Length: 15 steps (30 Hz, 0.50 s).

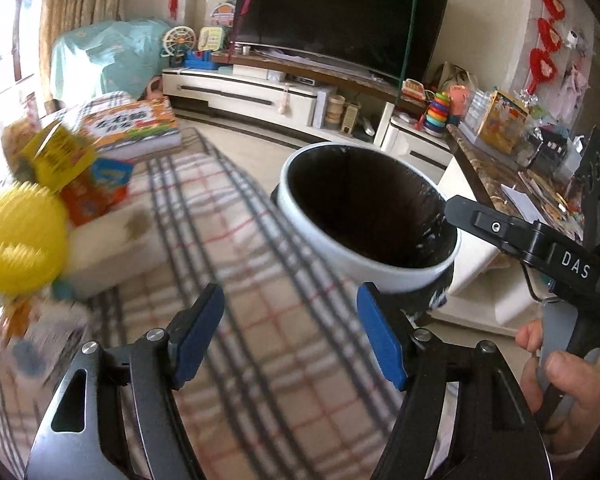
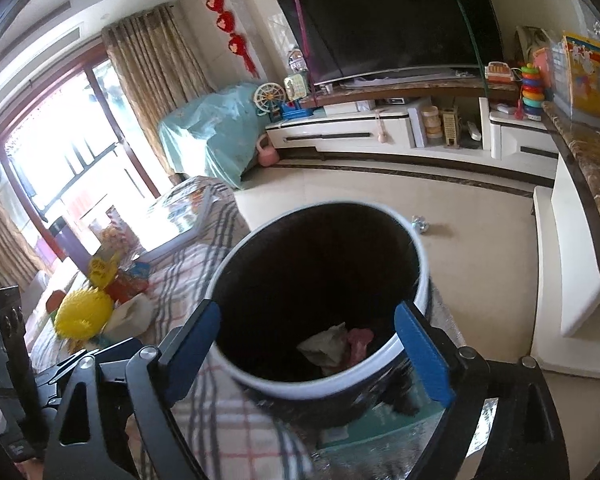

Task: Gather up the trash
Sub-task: 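Move both tools back to the bed toward the milk carton and wrapper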

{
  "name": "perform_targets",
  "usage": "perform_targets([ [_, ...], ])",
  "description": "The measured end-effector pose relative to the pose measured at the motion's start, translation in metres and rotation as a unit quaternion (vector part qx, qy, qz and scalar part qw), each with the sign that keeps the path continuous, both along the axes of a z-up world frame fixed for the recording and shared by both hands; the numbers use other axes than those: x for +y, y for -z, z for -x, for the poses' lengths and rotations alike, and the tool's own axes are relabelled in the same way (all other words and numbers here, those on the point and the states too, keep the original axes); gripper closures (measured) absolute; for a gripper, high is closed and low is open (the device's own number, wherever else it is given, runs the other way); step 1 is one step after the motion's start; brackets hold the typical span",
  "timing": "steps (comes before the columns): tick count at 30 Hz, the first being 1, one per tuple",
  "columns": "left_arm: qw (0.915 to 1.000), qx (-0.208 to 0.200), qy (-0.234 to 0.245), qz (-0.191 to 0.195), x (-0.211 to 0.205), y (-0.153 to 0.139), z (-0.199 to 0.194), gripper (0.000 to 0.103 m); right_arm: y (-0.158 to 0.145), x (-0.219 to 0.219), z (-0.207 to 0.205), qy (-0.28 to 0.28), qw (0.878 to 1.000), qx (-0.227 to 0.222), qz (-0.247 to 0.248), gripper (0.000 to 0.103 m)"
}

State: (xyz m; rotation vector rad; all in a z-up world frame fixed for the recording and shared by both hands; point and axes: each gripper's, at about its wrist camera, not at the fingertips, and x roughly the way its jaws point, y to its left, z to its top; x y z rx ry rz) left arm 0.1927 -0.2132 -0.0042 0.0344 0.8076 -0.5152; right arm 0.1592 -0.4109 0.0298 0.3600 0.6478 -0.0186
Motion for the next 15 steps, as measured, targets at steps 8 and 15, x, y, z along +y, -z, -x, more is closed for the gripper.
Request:
perform_targets([
  [8, 0.9995, -0.001, -0.032, 0.005, 0.044, 0.004, 0.023, 0.033, 0.006, 0.025, 0.012, -0.016, 1.0, 0.002, -0.01, 0.012],
  [15, 0.9975, -0.001, -0.07, 0.008, 0.088, 0.01, 0.038, 0.033, 0.018, 0.052, 0.017, -0.037, 0.999, 0.012, -0.028, 0.012],
])
